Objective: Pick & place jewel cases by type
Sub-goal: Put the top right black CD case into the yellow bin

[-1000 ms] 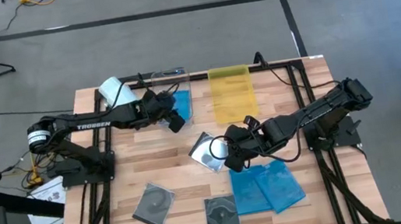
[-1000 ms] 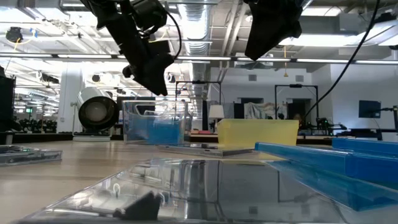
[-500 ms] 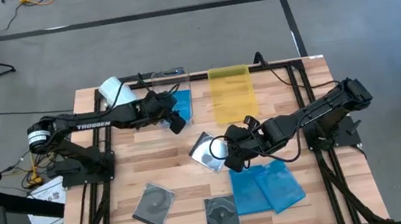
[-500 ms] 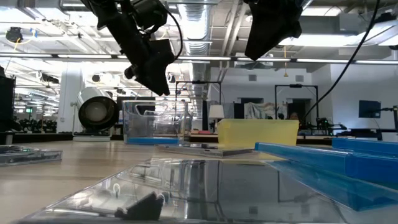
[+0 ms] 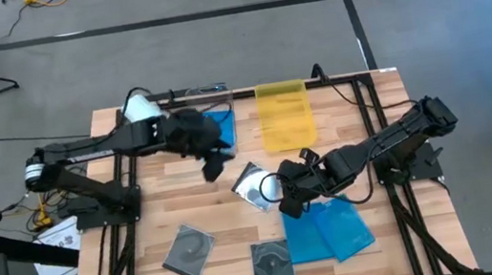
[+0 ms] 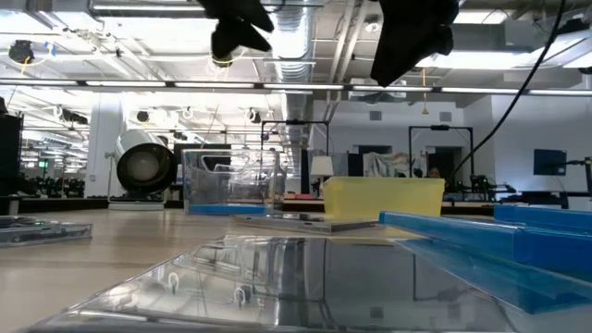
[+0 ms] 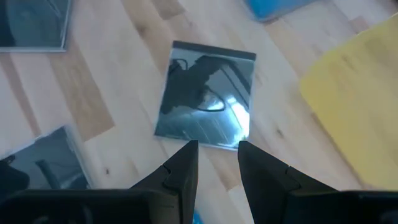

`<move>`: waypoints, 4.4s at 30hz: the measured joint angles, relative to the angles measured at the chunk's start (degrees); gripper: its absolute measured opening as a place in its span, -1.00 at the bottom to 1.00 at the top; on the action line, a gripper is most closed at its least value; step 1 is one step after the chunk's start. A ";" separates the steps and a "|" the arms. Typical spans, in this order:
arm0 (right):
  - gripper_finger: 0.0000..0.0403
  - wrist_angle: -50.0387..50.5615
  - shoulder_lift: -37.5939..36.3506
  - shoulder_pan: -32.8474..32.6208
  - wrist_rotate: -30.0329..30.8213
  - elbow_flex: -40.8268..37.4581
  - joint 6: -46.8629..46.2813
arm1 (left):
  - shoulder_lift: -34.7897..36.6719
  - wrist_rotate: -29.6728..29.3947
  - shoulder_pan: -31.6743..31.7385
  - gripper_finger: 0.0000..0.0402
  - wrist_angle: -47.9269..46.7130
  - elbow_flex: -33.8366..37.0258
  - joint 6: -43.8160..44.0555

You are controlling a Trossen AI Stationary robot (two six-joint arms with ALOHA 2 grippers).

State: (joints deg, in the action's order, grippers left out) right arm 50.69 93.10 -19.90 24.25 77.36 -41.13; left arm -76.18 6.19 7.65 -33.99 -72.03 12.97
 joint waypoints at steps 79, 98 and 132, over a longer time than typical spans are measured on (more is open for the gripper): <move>-0.47 -24.19 4.44 9.79 -1.77 -22.91 -26.31 | 1.74 -13.06 -14.06 -0.31 27.35 38.93 31.23; -0.47 -25.43 10.59 10.87 -7.19 -22.69 -29.34 | 1.76 -13.87 -14.06 -0.31 26.98 38.93 31.30; -0.47 -30.07 10.25 11.51 -7.66 -22.03 -21.21 | -12.55 -24.85 -13.25 -0.32 34.22 38.89 33.85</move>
State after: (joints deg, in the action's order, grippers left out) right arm 20.62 103.35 -8.39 16.59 55.33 -62.34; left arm -88.73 -18.66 -5.60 0.23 -33.15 46.82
